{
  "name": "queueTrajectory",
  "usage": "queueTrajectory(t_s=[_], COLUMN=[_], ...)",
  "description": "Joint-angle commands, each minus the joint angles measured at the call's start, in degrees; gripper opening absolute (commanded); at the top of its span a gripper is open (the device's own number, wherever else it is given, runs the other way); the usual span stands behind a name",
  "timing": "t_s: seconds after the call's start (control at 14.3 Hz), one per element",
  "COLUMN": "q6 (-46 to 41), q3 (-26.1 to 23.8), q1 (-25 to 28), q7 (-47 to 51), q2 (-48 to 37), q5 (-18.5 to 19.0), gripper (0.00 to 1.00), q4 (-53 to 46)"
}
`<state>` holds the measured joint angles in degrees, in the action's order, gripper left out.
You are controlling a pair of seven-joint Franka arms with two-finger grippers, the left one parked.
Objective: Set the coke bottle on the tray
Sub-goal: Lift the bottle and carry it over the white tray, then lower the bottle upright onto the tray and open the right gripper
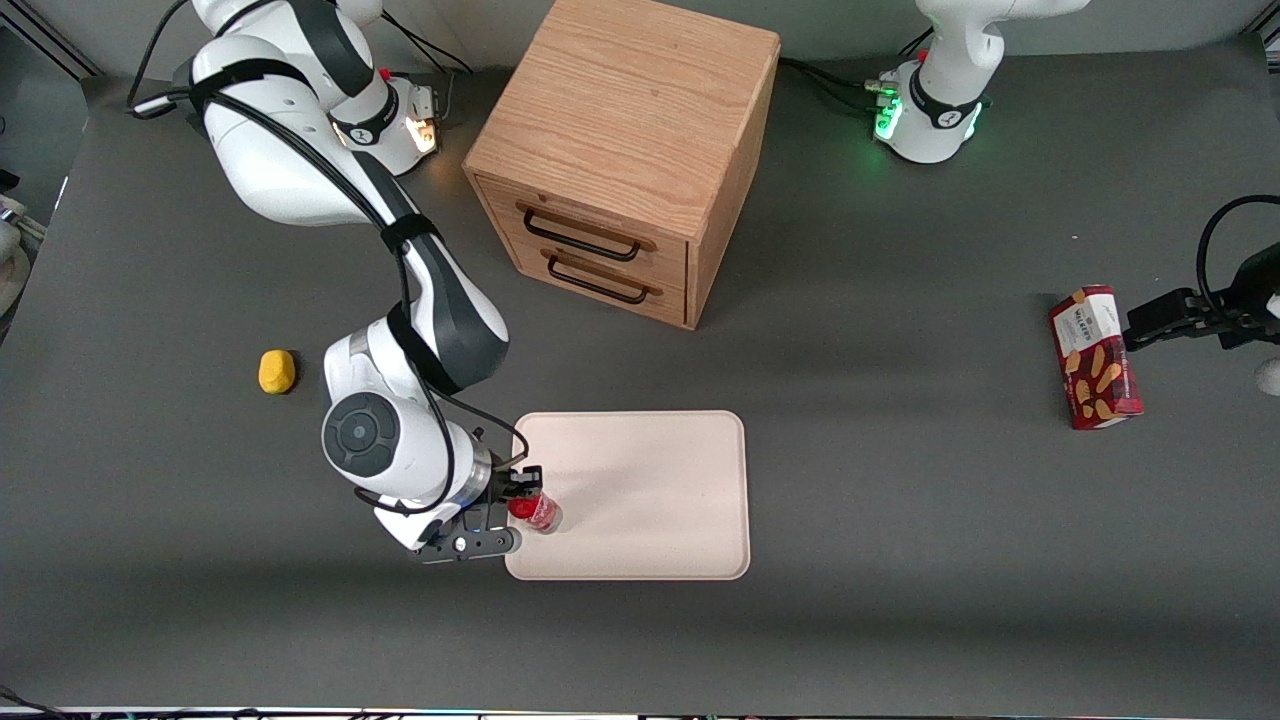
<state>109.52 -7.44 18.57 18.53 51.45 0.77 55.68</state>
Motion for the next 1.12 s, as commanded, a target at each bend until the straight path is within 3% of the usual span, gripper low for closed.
queueTrajectory(t_s=[0.0, 0.98, 1.05], q6=[-1.2, -0.7, -0.7], q3=[-0.5, -0.8, -0.8], q1=[0.4, 1.7, 1.6], q7=[1.8, 4.2, 4.2], q2=[0.6, 2.2, 2.2], q5=[3.0, 4.1, 4.1], gripper=[0.00, 0.00, 0.07], q4=[-2.7, -2.2, -2.2])
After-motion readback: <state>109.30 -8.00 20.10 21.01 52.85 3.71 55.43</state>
